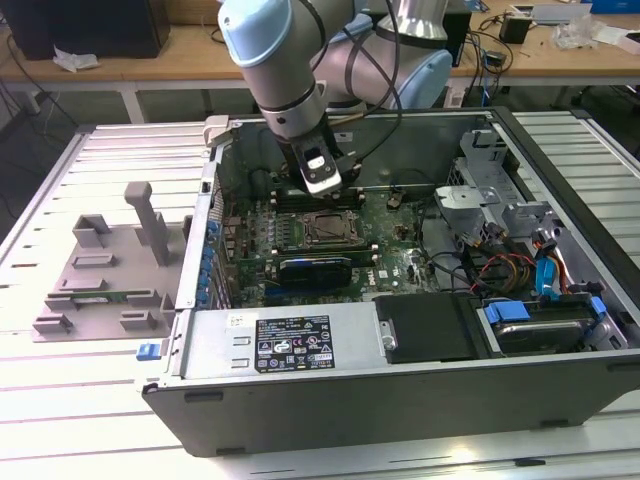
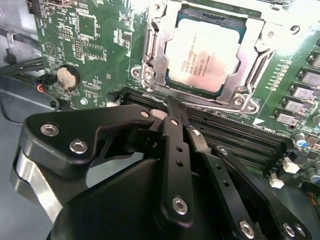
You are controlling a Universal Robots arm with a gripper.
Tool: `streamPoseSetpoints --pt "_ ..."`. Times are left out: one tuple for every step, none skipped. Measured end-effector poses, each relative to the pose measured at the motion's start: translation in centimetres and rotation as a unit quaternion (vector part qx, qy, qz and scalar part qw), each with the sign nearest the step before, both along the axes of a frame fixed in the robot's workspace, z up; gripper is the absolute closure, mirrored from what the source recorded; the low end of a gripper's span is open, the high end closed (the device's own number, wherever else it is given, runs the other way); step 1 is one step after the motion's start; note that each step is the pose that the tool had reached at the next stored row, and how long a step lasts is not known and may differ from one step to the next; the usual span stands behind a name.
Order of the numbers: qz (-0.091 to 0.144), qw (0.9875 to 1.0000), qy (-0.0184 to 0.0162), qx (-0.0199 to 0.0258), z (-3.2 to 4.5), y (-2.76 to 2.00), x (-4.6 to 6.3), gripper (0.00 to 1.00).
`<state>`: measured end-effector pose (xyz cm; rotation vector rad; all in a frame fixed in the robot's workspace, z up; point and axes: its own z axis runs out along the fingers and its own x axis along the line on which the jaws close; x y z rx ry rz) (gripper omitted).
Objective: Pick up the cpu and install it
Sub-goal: 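Install the first cpu locking lever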
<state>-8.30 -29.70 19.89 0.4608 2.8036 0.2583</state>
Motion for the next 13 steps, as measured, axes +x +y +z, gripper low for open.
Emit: streamPoseSetpoints --pt "0.000 1.0000 -0.0025 0.0000 -0.08 0.00 -0.03 0.89" --pt "0.000 1.0000 -0.0043 0.0000 -0.14 0.00 -0.05 0.89" --pt "0.000 1.0000 -0.0083 0.0000 -0.28 0.00 -0.13 0.89" --pt "0.000 1.0000 -0.0100 -0.0001 -0.34 0.00 -0.15 0.89" --pt "0.000 0.9999 -0.0108 0.0000 -0.37 -0.01 -0.15 0.89" --pt "0.000 0.9999 -0.0113 0.0000 -0.40 -0.04 -0.15 0.89" --pt "0.000 0.9999 -0.0124 0.0000 -0.44 -0.13 -0.16 0.89" --pt "0.000 0.9999 -0.0133 0.0000 -0.48 -0.20 -0.16 0.89" --pt "0.000 0.9999 -0.0136 -0.0001 -0.50 -0.23 -0.16 0.89" --pt "0.000 0.9999 -0.0136 -0.0002 -0.51 -0.26 -0.16 0.89" --pt "0.000 0.9999 -0.0137 -0.0002 -0.52 -0.27 -0.16 0.89" --pt "0.000 0.9999 -0.0137 -0.0002 -0.52 -0.29 -0.16 0.89" --pt "0.000 0.9999 -0.0137 -0.0002 -0.54 -0.30 -0.16 0.89"
